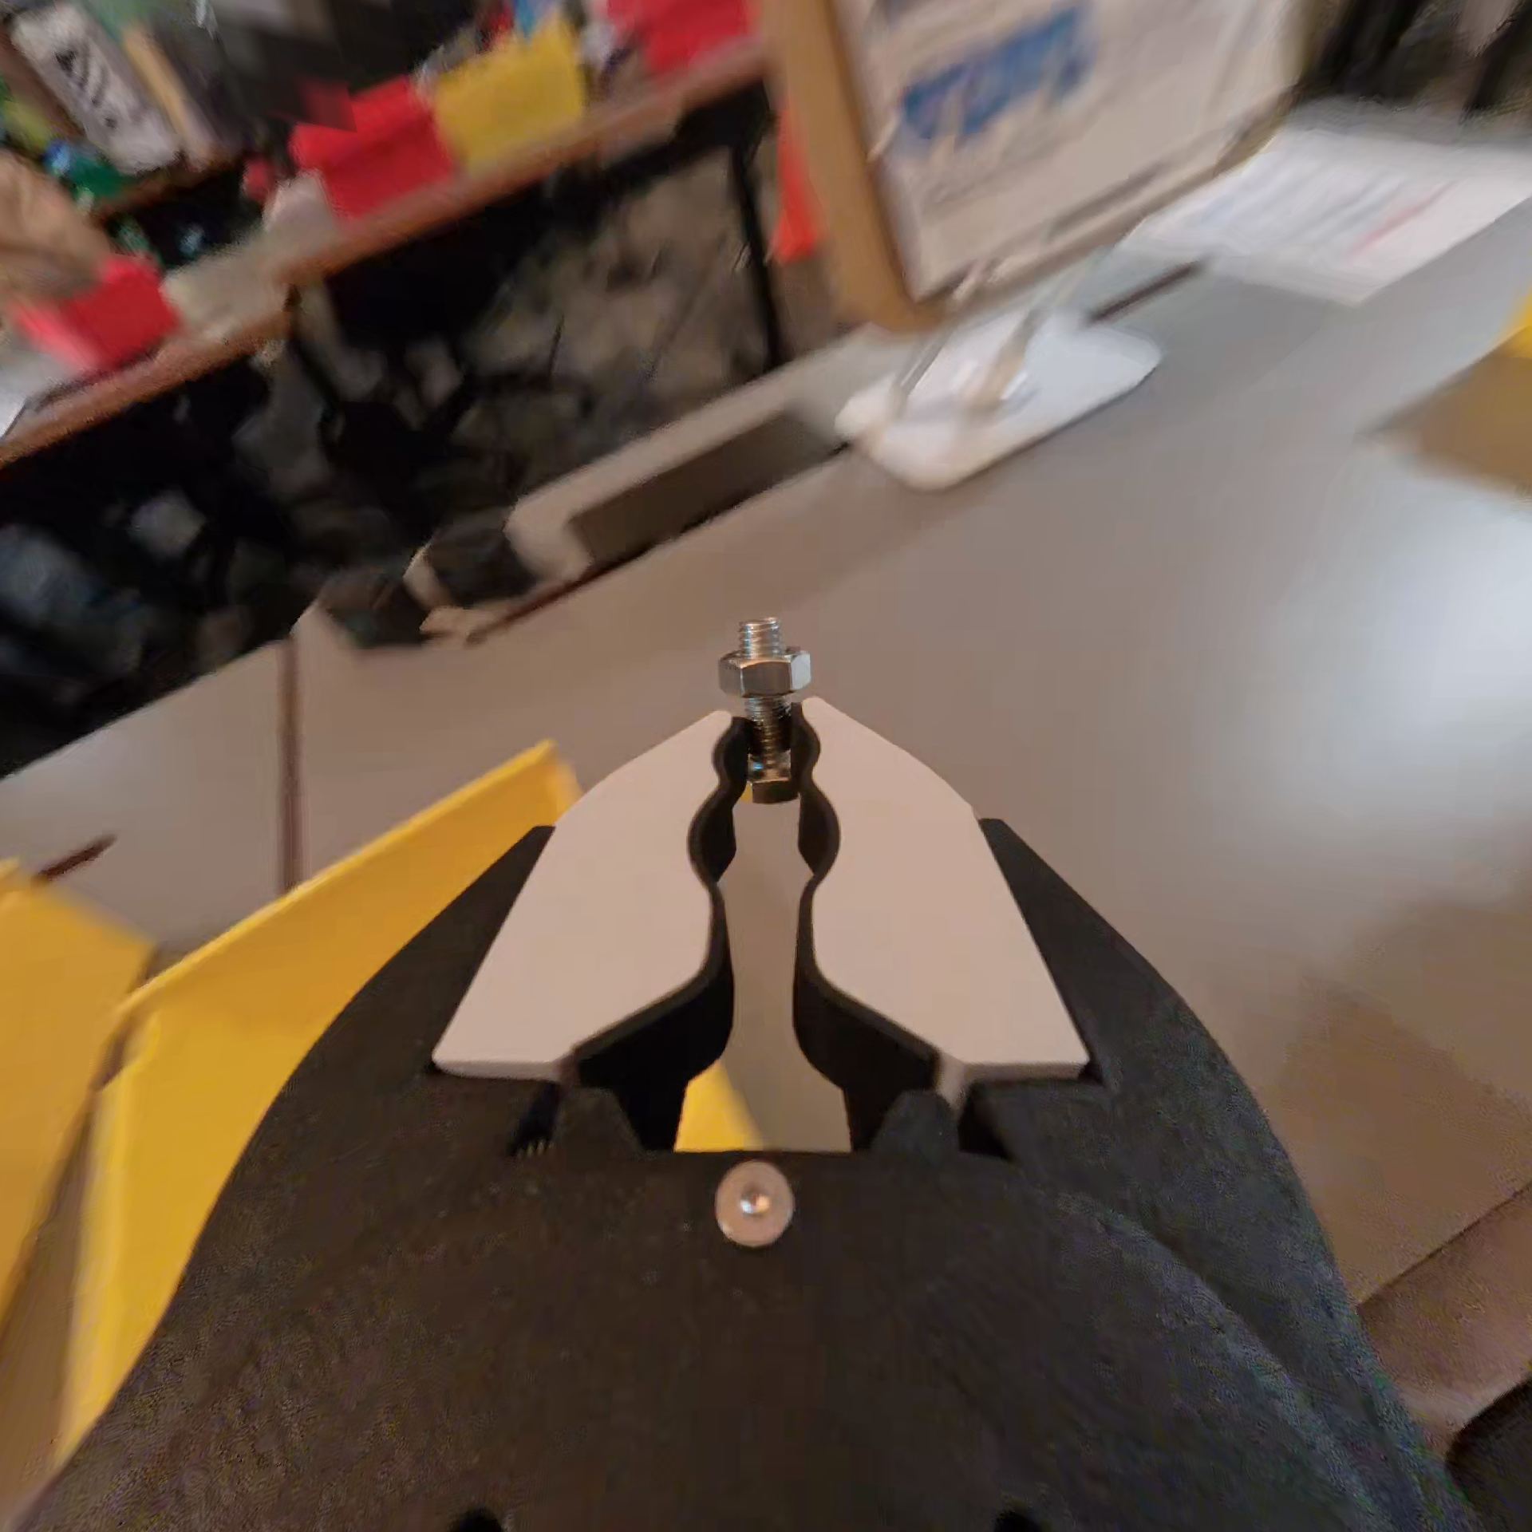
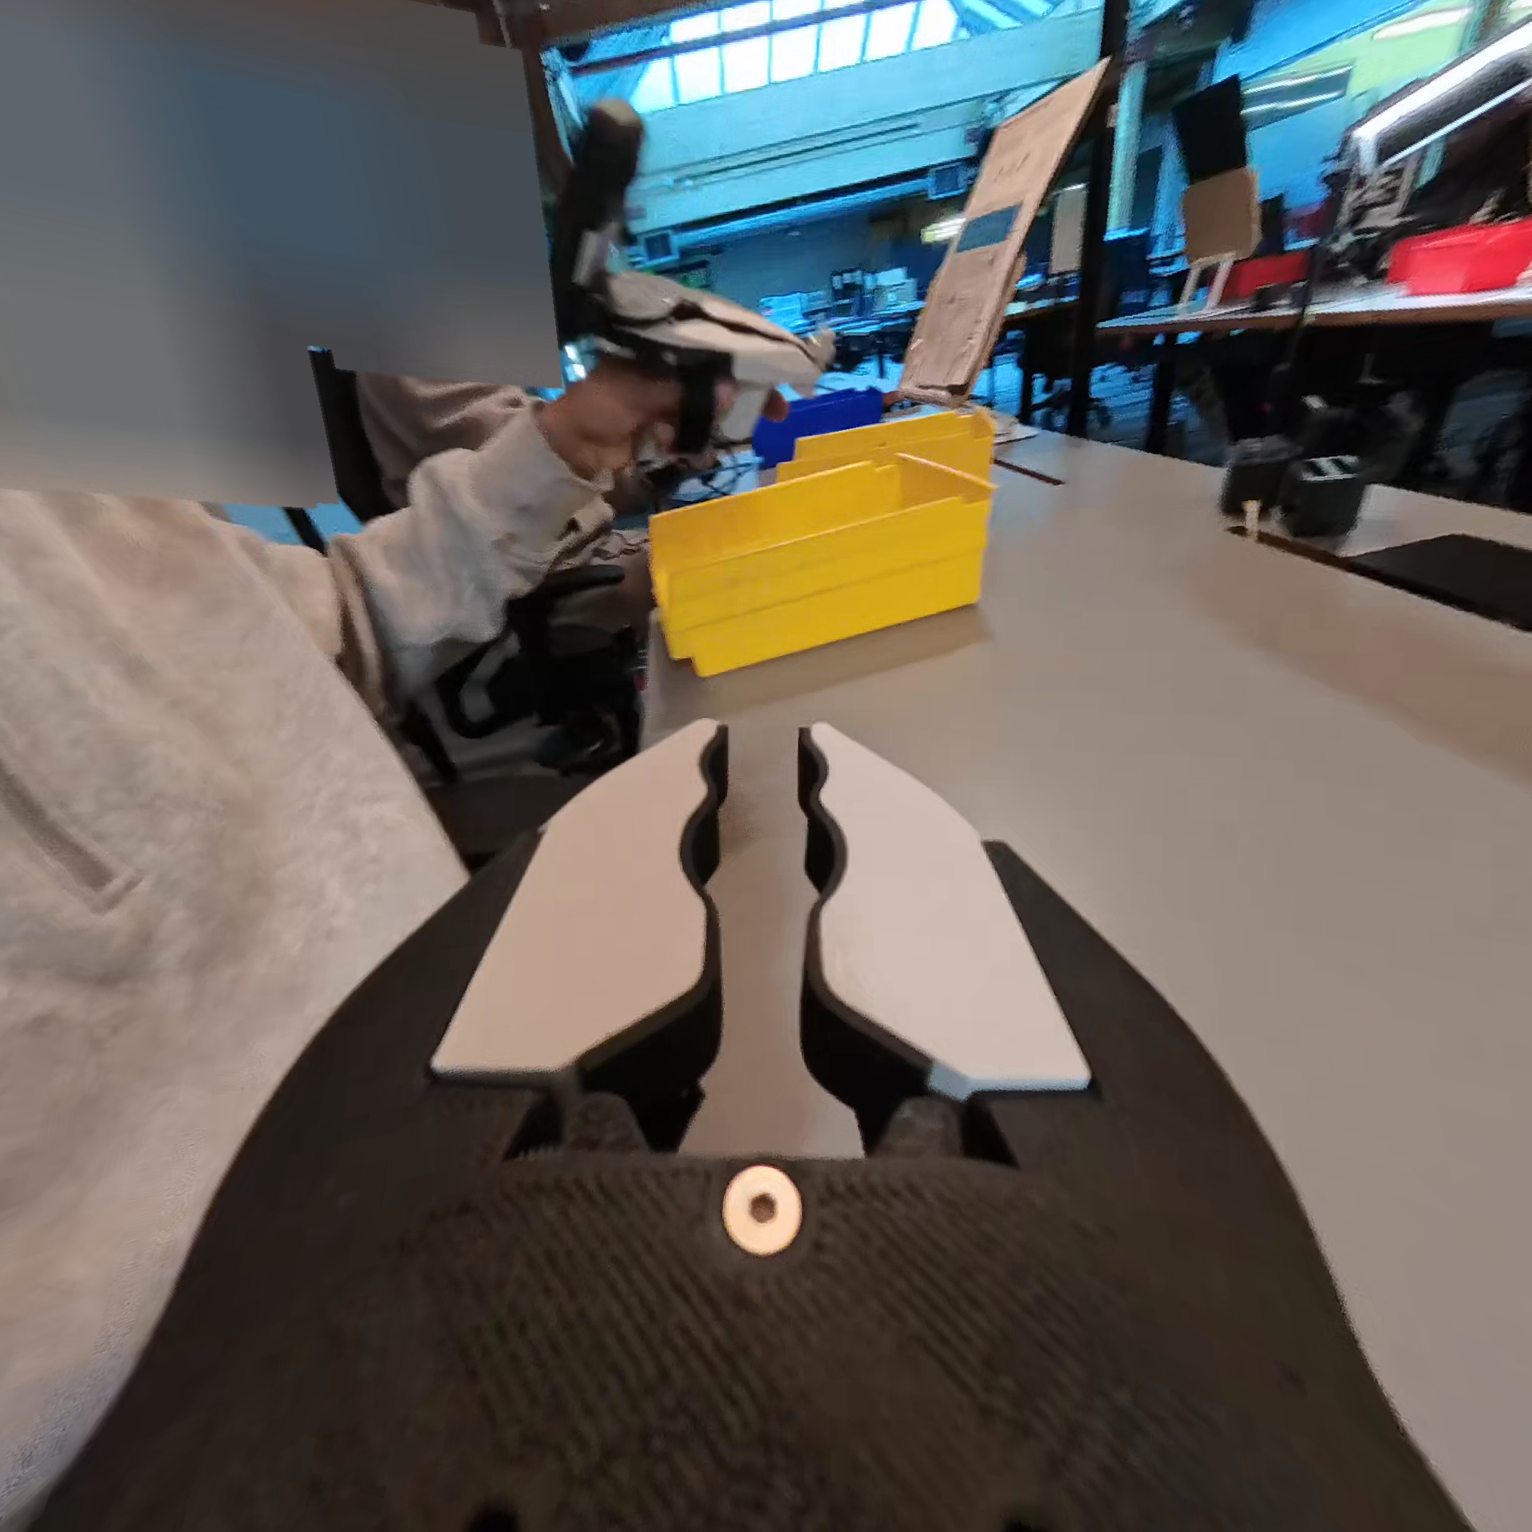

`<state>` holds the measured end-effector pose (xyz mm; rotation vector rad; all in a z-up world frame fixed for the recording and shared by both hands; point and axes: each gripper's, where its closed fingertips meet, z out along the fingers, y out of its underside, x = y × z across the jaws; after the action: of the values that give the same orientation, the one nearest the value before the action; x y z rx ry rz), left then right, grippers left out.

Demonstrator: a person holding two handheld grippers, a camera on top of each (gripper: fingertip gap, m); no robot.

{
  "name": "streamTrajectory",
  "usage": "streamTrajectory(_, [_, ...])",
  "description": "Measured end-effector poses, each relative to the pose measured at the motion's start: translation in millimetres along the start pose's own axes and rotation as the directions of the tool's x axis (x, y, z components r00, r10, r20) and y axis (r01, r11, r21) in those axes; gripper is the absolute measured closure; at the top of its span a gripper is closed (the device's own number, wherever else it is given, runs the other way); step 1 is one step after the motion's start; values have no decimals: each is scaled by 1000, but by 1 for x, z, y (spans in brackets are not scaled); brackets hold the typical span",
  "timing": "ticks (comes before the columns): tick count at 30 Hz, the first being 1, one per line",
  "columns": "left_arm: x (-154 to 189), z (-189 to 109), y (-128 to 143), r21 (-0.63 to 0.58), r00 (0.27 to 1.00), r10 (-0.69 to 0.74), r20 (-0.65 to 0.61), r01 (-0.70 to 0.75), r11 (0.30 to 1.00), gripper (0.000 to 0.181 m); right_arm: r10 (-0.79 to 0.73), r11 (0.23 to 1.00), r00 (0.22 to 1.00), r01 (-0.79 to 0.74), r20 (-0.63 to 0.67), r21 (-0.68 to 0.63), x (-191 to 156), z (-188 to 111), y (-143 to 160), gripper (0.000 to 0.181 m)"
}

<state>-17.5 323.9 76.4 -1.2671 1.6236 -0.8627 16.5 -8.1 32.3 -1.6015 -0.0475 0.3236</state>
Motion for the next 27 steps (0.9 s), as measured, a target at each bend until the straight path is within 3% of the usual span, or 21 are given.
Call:
streamTrajectory(1, [28,10,-20,71,998,-7,-60,11,997,168,-19,1000,999,19,-33,-10,9,0,5,165])
streamTrajectory(5, [159,68,-56,211,945,-39,-324,112,971,169,-26,1000,986,24,-165,-11,32,-9,32,164])
streamTrajectory(8, [232,111,-59,344,927,-126,-354,255,904,169,49,999,970,-52,-237,-6,48,-22,43,160])
streamTrajectory(11, [288,141,-45,353,930,-133,-343,259,899,169,160,986,955,-142,-250,91,64,-38,27,157])
streamTrajectory(13, [318,151,-40,339,921,-137,-365,268,902,168,154,988,952,-144,-264,55,70,-48,34,155])
streamTrajectory(15, [350,152,-36,268,865,-168,-472,323,908,168,66,997,951,-76,-302,-24,76,-55,45,156])
streamTrajectory(17, [365,154,-32,260,864,-155,-478,308,915,168,29,998,949,-43,-313,-35,78,-58,45,157])
streamTrajectory(23, [383,149,-24,273,849,-54,-525,228,935,169,136,990,959,-141,-248,0,72,-54,49,155])
streamTrajectory(27, [386,142,-23,199,789,-127,-602,302,932,170,127,992,966,-130,-226,2,65,-49,47,164])
